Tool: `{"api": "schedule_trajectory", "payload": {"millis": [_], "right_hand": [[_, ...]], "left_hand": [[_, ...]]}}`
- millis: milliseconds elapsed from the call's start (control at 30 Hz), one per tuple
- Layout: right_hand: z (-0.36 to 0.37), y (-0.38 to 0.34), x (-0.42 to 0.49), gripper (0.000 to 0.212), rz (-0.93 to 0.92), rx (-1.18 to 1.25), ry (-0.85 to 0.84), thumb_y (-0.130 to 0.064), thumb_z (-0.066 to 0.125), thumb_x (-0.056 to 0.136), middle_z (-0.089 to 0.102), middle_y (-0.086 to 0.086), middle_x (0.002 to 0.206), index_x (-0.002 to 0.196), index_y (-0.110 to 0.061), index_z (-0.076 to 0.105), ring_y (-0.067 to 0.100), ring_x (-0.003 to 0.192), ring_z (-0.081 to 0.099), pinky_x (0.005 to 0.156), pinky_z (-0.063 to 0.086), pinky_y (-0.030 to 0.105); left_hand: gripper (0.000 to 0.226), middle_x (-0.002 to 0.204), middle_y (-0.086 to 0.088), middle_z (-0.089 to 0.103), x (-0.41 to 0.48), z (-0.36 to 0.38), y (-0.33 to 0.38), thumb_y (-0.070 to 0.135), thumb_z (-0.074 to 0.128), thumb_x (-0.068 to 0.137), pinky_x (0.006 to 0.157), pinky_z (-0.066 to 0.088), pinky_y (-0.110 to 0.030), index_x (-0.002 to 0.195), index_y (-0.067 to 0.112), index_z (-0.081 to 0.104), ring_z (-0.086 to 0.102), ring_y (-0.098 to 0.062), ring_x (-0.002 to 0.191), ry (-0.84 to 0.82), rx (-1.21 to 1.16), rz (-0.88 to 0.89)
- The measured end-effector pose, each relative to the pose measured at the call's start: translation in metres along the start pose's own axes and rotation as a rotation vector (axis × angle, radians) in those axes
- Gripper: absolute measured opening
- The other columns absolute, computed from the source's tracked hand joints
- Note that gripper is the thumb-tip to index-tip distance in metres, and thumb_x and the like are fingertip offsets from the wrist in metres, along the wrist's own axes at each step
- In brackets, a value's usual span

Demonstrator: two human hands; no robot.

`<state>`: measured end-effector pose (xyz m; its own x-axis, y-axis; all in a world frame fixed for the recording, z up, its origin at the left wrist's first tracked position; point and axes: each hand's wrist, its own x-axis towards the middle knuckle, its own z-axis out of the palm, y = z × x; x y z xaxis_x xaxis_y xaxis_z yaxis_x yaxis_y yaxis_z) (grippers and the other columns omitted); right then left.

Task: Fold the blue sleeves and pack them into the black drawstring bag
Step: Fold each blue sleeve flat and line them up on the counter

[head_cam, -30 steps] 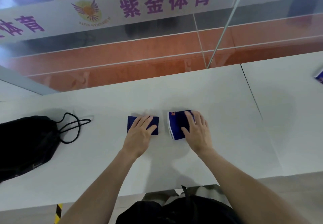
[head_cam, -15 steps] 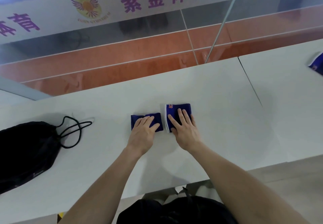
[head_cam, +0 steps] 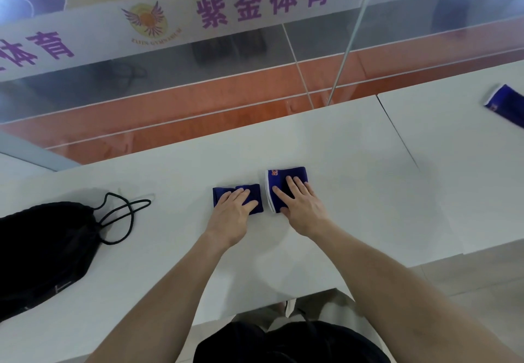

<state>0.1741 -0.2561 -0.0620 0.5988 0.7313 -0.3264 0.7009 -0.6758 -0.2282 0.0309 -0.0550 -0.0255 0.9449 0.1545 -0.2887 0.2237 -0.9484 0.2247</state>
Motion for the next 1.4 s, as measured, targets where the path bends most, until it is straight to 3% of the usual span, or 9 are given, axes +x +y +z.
{"api": "schedule_trajectory", "payload": {"millis": [233, 467, 567, 700, 767, 867, 1033, 1233, 1400], "right_hand": [[0.0, -0.006, 0.004, 0.065, -0.007, 0.016, -0.012, -0.044, 0.044, 0.115, 0.007, 0.014, 0.183, 0.174, -0.037, 0.017, 0.034, 0.17, 0.005, 0.138, 0.003, 0.047], [-0.013, -0.009, 0.0, 0.063, -0.009, 0.02, -0.047, -0.047, 0.04, 0.115, 0.007, 0.011, 0.183, 0.174, -0.036, 0.019, 0.031, 0.17, 0.003, 0.138, 0.003, 0.047], [-0.032, 0.0, -0.014, 0.058, -0.012, 0.09, -0.038, -0.046, 0.041, 0.115, 0.018, 0.007, 0.182, 0.17, -0.026, 0.034, 0.027, 0.169, 0.01, 0.137, 0.011, 0.049], [-0.056, 0.04, -0.057, 0.046, 0.08, 0.111, -0.037, -0.034, 0.048, 0.112, 0.042, 0.003, 0.168, 0.155, -0.02, 0.05, 0.024, 0.158, 0.035, 0.126, 0.035, 0.044], [-0.066, 0.071, -0.083, 0.043, 0.177, 0.145, -0.08, -0.033, 0.048, 0.111, 0.05, 0.002, 0.159, 0.152, -0.018, 0.052, 0.027, 0.147, 0.05, 0.117, 0.046, 0.046], [-0.082, 0.129, -0.126, 0.043, 0.316, 0.194, -0.078, -0.034, 0.049, 0.11, 0.057, 0.002, 0.153, 0.15, -0.018, 0.056, 0.03, 0.138, 0.06, 0.11, 0.053, 0.048], [-0.097, 0.234, -0.2, 0.04, 0.495, 0.255, -0.001, -0.033, 0.05, 0.109, 0.062, 0.004, 0.144, 0.144, -0.017, 0.061, 0.031, 0.127, 0.066, 0.103, 0.056, 0.047], [-0.109, 0.385, -0.297, 0.037, 0.609, 0.271, 0.053, -0.032, 0.05, 0.11, 0.063, 0.006, 0.139, 0.14, -0.016, 0.062, 0.031, 0.123, 0.067, 0.098, 0.058, 0.047], [-0.123, 0.491, -0.366, 0.032, 0.649, 0.215, 0.102, -0.027, 0.049, 0.106, 0.065, 0.007, 0.127, 0.129, -0.013, 0.065, 0.033, 0.116, 0.068, 0.09, 0.06, 0.045]], "left_hand": [[0.075, 0.181, -0.009, 0.026, 0.003, -0.002, -0.003, -0.012, 0.054, 0.1, 0.138, 0.017, -0.039, 0.166, 0.022, 0.047, 0.015, -0.024, 0.171, -0.057, -0.006, 0.017], [0.07, 0.181, -0.008, 0.028, 0.007, -0.012, -0.001, -0.004, 0.058, 0.101, 0.138, 0.014, -0.039, 0.165, 0.023, 0.049, 0.018, -0.024, 0.17, -0.074, 0.039, 0.037], [0.056, 0.172, -0.008, 0.045, 0.006, -0.019, 0.015, 0.005, 0.061, 0.1, 0.135, 0.024, -0.042, 0.155, 0.019, 0.061, 0.037, -0.028, 0.162, -0.031, 0.035, 0.058], [0.043, 0.14, 0.002, 0.069, 0.023, -0.04, 0.055, 0.014, 0.058, 0.103, 0.111, 0.05, -0.037, 0.144, 0.022, 0.067, 0.066, -0.022, 0.123, -0.031, 0.047, 0.079], [0.04, 0.133, 0.004, 0.069, 0.039, -0.054, 0.083, 0.023, 0.055, 0.107, 0.099, 0.056, -0.04, 0.146, 0.025, 0.062, 0.067, -0.021, 0.114, -0.097, 0.094, 0.092], [0.037, 0.141, 0.003, 0.066, 0.068, -0.07, 0.142, 0.027, 0.05, 0.111, 0.097, 0.056, -0.042, 0.146, 0.024, 0.06, 0.067, -0.023, 0.119, -0.204, 0.193, 0.167], [0.043, 0.154, -0.001, 0.058, 0.123, -0.066, 0.252, 0.03, 0.049, 0.113, 0.105, 0.055, -0.045, 0.156, 0.026, 0.053, 0.065, -0.027, 0.13, -0.306, 0.325, 0.328], [0.042, 0.153, -0.006, 0.059, 0.187, -0.043, 0.427, 0.033, 0.051, 0.114, 0.11, 0.053, -0.047, 0.155, 0.026, 0.054, 0.062, -0.032, 0.136, -0.337, 0.435, 0.392], [0.042, 0.148, -0.005, 0.06, 0.225, -0.024, 0.553, 0.035, 0.051, 0.113, 0.105, 0.055, -0.047, 0.154, 0.025, 0.055, 0.064, -0.031, 0.132, -0.299, 0.444, 0.434]]}}
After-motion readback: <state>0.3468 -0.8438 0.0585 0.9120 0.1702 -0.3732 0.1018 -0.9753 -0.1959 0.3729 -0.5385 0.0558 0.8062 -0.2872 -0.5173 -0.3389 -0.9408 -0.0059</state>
